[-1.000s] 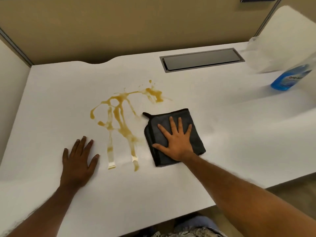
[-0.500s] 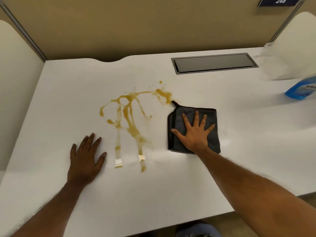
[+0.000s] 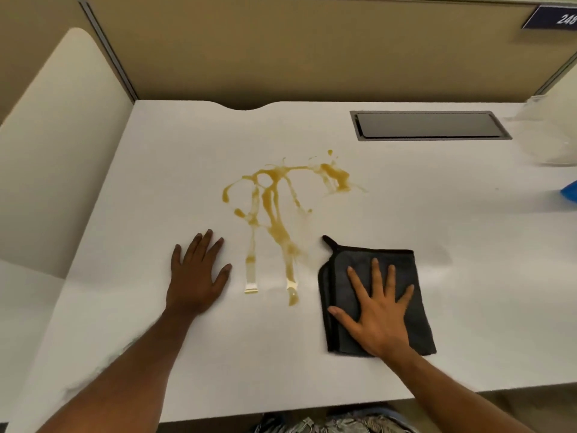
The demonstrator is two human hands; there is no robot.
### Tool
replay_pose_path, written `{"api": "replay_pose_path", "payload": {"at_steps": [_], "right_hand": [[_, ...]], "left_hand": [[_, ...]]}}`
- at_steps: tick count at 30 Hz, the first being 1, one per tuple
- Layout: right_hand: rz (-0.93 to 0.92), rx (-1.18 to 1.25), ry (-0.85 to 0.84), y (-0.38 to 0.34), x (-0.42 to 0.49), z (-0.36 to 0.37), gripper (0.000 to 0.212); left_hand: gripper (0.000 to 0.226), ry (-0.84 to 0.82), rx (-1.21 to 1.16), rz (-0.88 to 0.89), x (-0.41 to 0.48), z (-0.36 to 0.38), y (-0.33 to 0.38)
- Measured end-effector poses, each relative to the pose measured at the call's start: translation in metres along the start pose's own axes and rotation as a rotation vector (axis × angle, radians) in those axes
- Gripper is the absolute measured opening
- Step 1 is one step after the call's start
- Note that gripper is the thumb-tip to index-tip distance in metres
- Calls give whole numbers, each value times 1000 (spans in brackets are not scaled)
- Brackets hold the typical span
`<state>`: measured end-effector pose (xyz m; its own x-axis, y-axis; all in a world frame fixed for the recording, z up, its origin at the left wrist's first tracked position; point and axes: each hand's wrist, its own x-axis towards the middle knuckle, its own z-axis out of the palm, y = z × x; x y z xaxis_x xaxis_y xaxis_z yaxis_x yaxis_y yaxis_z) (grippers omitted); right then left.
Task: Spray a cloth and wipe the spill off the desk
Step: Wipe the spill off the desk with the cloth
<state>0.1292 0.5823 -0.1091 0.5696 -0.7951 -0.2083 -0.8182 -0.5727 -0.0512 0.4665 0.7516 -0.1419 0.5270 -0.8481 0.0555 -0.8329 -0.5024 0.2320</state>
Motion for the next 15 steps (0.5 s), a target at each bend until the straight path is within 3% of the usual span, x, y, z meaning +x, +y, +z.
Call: {"api": "replay_pose_path", "payload": {"at_steps": [6, 10, 15], "right_hand": [[-182, 24, 4, -67, 66, -6, 86], [-100, -2, 20, -34, 95, -15, 81], [-26, 32, 45, -28, 47, -5, 85]], "left_hand": [[63, 3, 20, 18, -1, 3, -3], [64, -18, 2, 25, 0, 3, -5], [67, -25, -28, 19, 4, 4, -6]]}}
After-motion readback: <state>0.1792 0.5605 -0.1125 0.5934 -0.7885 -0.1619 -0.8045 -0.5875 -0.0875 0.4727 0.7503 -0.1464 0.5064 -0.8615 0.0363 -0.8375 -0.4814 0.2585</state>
